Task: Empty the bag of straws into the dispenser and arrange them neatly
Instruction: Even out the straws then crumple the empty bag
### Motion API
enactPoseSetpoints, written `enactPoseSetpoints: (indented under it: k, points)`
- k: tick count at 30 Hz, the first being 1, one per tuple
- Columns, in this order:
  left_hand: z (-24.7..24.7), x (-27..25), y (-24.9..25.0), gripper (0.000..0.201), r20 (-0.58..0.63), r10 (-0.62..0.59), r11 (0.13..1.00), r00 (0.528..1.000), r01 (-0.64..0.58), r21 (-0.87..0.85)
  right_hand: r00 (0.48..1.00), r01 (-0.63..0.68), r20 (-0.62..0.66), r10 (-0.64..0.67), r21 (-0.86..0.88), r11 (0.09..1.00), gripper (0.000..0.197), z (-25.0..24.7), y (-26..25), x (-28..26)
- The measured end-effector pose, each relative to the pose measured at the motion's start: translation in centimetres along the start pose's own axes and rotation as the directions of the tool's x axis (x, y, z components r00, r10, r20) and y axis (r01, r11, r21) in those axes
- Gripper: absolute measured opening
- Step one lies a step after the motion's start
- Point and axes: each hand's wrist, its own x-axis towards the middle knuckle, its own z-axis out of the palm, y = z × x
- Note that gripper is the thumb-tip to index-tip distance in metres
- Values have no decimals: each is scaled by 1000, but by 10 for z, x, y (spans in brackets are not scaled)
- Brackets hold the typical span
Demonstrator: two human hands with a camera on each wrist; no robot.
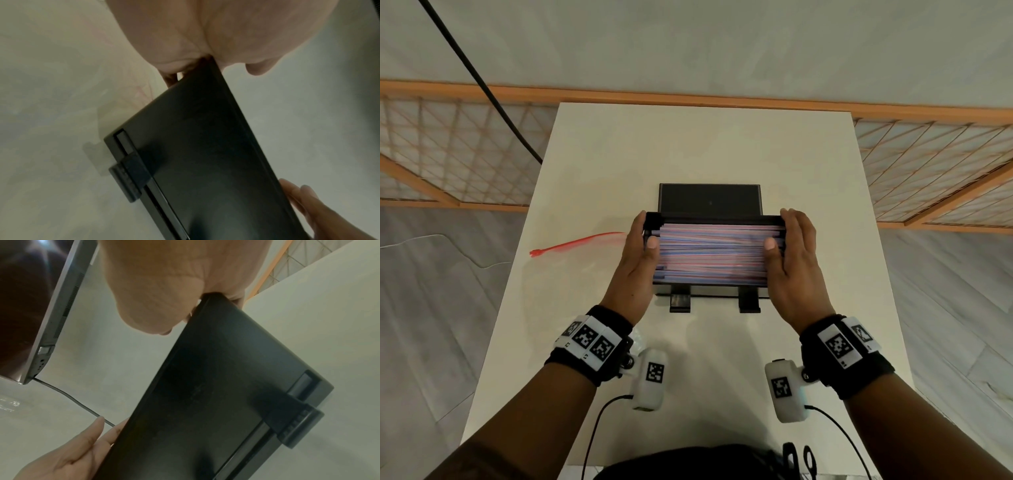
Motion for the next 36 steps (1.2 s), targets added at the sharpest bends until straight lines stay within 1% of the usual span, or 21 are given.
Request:
enactPoseSetpoints:
  k: [4,8,10,11,12,14,15,16,17,18,20,21,22,24,26,27,29,31,32,33,36]
  points:
    - [-5,3,-11,70,5,-18,1000,1000,18,-13,1000,7,4,-7,1,1000,57,-2,0,1]
    - [-14,-2,-9,57,-67,-24,999,997,23,-26,1000,-19,-11,18,-8,1000,52,-8,0,2]
    - [-25,-1,-8,51,-129,-13,995,992,25,94,999,-25,-39,24,-9,1000,49,-13,-5,2]
    - [-32,-1,-5,51,-143,-40,974,989,71,216,998,-8,-63,7,-11,1000,47,-16,-8,2]
    - [-39,0,-4,52,-150,-103,909,983,154,386,996,25,-90,-26,-10,1000,45,-18,-12,1]
    - [-52,-8,-4,61,-165,-276,630,947,308,713,984,128,-129,-125,13,992,41,-23,-22,-5]
    - [-58,-13,-5,76,-163,-352,491,922,330,806,973,190,-139,-184,24,982,40,-26,-29,-9]
    - [-64,-22,-12,99,-163,-434,395,886,350,849,962,249,-127,-243,36,968,38,-26,-35,-16]
    - [-67,-29,-21,121,-164,-511,342,844,375,862,950,303,-99,-297,51,952,37,-25,-42,-24]
    - [-68,-35,-32,137,-159,-566,334,809,401,853,937,348,-51,-345,67,935,36,-23,-49,-34]
    - [-66,-44,-52,147,-144,-610,387,779,452,804,902,407,110,-418,112,907,37,-14,-60,-54]
    - [-64,-48,-56,138,-149,-611,424,778,480,768,872,419,217,-440,137,898,40,-7,-65,-63]
    - [-61,-53,-59,121,-169,-592,463,788,504,729,827,427,327,-457,161,890,46,-1,-69,-71]
    - [-63,-63,-60,77,-218,-480,523,850,477,707,720,434,515,-465,188,881,60,15,-78,-82]
    - [-74,-74,-45,30,-249,-374,605,893,438,665,632,449,631,-450,176,876,78,35,-87,-87]
    - [-82,-82,-35,20,-248,-353,675,902,430,600,605,465,658,-448,165,870,89,47,-93,-88]
    - [-102,-97,-17,22,-235,-366,823,900,431,370,585,479,674,-451,162,863,112,74,-110,-88]
    - [-122,-110,2,24,-142,-390,913,910,402,66,579,383,680,-451,261,886,125,101,-136,-85]
    - [-132,-114,8,25,-100,-379,925,920,374,-60,576,293,673,-464,360,886,120,116,-149,-83]
    - [-142,-115,10,27,-78,-367,923,927,353,-152,586,199,649,-485,465,863,105,130,-166,-81]
    - [-181,-116,11,34,-70,-325,886,943,278,-372,651,4,631,-423,553,833,41,174,-199,-66]
